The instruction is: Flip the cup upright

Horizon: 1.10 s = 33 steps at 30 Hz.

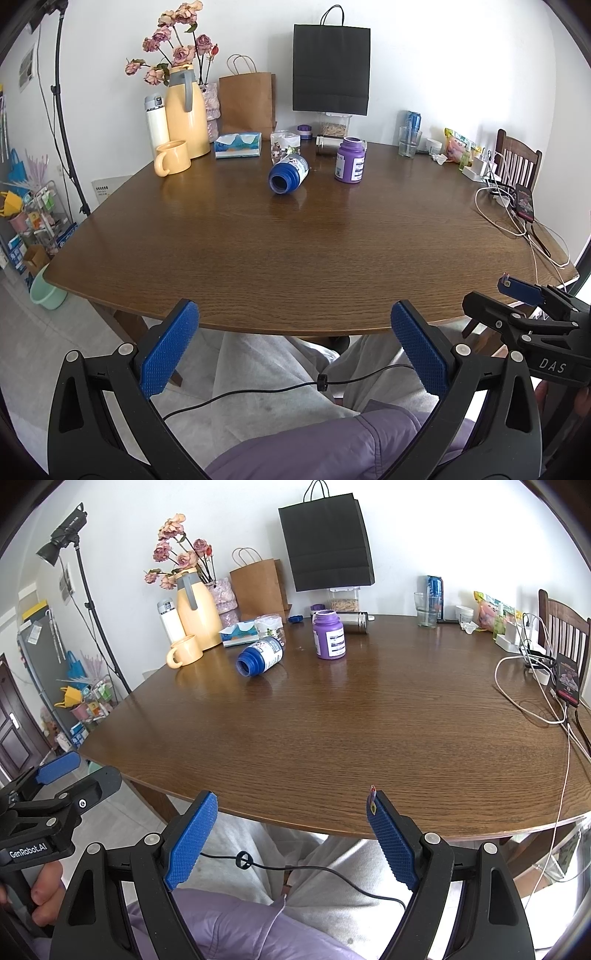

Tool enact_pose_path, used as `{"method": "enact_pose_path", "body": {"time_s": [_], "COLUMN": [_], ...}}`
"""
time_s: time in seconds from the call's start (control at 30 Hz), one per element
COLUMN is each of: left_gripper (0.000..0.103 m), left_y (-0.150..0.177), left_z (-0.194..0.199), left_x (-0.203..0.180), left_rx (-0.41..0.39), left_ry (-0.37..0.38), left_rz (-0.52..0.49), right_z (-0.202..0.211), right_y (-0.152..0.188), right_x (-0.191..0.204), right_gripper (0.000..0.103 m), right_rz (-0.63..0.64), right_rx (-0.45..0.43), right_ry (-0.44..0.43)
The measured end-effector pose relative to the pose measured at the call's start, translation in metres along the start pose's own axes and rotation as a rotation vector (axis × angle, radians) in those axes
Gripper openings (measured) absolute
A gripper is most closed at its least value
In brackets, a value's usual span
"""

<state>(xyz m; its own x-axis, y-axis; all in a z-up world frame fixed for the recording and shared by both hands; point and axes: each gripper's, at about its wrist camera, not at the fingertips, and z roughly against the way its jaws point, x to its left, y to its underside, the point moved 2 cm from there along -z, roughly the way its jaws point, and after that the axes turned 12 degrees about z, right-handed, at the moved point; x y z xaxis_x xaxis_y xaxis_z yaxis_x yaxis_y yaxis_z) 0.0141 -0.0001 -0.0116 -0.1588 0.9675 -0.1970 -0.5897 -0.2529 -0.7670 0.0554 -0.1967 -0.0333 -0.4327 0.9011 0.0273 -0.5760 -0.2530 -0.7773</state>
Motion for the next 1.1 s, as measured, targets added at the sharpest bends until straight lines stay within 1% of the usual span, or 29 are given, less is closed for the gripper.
{"method": "enact_pose_path", "body": {"time_s": [0.37, 0.4, 0.7, 0.77, 1.1], "left_gripper": [0.103, 0.103, 0.103, 0.103, 0.103], "left_y": [0.004, 0.005, 0.007, 0.009, 0.011], "left_z": [-0.006, -0.005, -0.008, -0.013, -0.012], "left_x": [0.004, 0.005, 0.004, 0.003, 0.004], "left_rx": [0.007, 0.008, 0.013, 0.019, 0.024], "left_ry": [0.001, 0.001, 0.0, -0.004, -0.004], "left_rz": [0.0, 0.0, 0.0, 0.0, 0.001], "right_z": [0.004, -0.001, 0.0, -0.002, -0.002], "right_y": [-0.005, 0.0, 0.0, -0.004, -0.001], "right_x": [-0.002, 0.001, 0.001, 0.001, 0.002], "right_gripper": [0.087, 0.087, 0.087, 0.087, 0.087], "right_rz": [0.0, 0.0, -0.001, -0.001, 0.001], "right_rx": [0.001, 0.001, 0.003, 0.004, 0.002], "right_ry": [0.001, 0.001, 0.002, 0.002, 0.005]}}
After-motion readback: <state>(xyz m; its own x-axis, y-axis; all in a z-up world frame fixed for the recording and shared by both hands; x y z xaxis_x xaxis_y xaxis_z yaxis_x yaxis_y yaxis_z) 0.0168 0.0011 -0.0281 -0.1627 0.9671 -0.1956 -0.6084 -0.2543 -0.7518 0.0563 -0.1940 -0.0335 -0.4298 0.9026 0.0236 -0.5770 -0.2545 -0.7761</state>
